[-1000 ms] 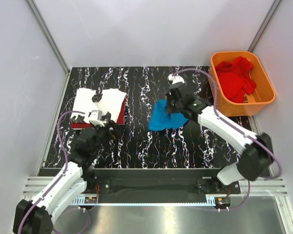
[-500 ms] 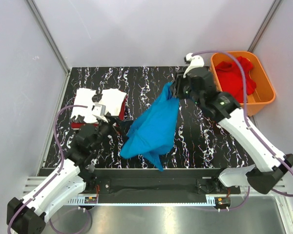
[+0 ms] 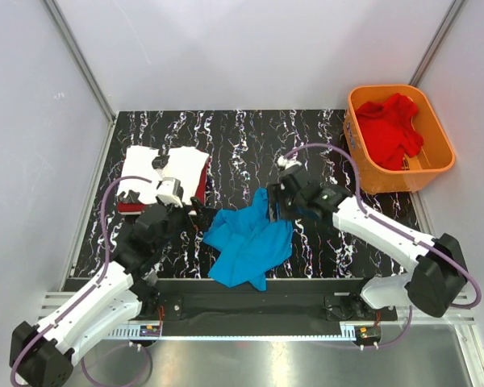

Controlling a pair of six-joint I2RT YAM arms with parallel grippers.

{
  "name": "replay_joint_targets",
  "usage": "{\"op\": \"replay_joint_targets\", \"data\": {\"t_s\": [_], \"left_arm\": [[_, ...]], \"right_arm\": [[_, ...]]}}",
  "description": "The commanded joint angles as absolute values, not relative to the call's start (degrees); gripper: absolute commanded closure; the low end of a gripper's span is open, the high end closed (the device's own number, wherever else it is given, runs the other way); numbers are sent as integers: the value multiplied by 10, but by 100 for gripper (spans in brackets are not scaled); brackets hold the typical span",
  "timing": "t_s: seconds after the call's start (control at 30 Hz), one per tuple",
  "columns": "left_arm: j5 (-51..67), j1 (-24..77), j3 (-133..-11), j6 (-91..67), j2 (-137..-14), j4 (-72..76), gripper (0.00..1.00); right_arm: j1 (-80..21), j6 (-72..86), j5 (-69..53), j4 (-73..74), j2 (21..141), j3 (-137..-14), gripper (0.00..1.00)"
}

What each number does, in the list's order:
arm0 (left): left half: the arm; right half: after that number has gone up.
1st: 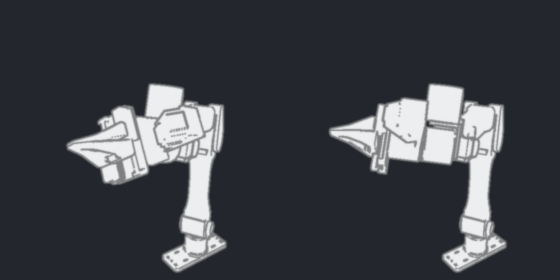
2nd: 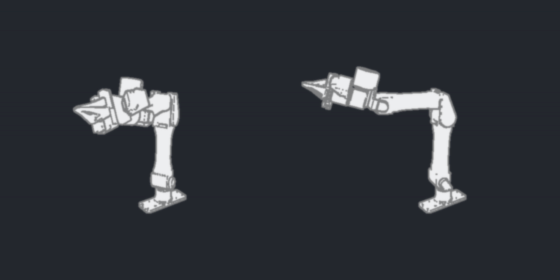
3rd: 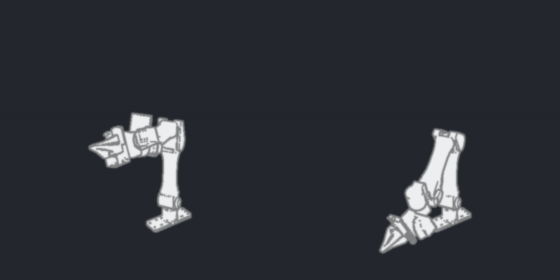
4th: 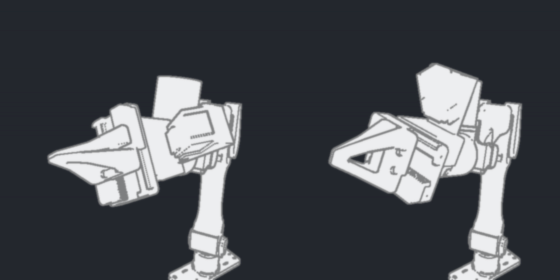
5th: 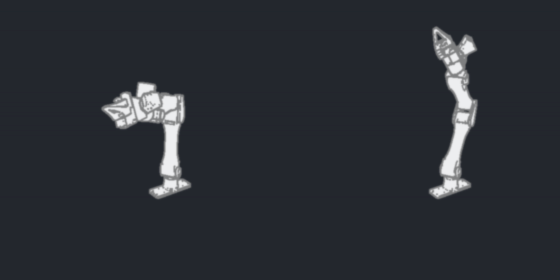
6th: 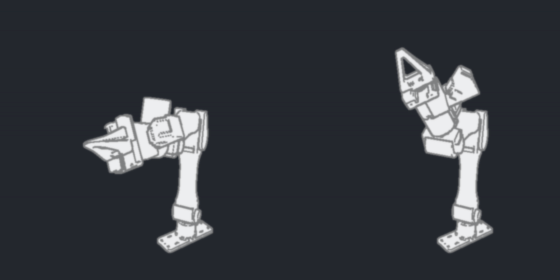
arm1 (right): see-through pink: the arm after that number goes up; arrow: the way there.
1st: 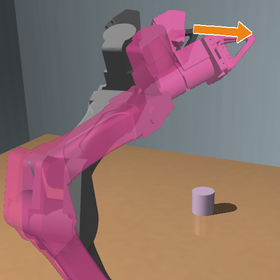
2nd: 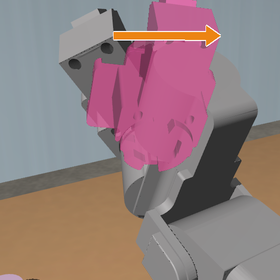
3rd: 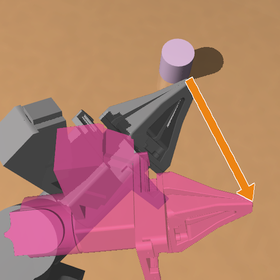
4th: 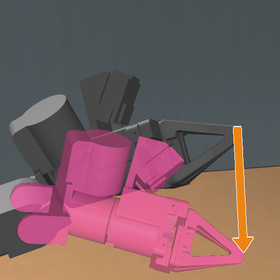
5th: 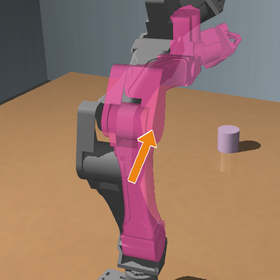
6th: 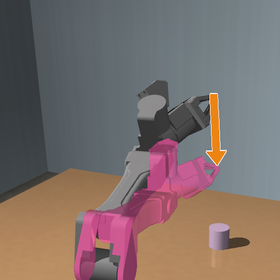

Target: Fold and stack the t-shirts

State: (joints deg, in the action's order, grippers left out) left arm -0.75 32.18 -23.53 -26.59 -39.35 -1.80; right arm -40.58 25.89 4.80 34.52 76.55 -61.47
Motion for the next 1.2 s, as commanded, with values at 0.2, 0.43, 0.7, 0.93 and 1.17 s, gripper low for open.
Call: {"op": "replay_joint_targets", "data": {"t_s": [0.2,0.43,0.7,0.93,1.17], "left_arm": [[-63,323,-212,-287,-324,-32,1],[-62,323,-222,-265,-330,-44,1],[-66,323,-212,-254,-320,-40,1],[-64,323,-210,-250,-315,-38,1],[-58,323,-216,-251,-325,-31,1]], "right_arm": [[-456,300,62,259,851,-598,30],[-455,251,133,263,995,-714,43],[-418,253,171,276,1098,-800,44],[-392,260,206,250,1135,-816,43],[-369,244,213,265,1154,-867,100]]}}
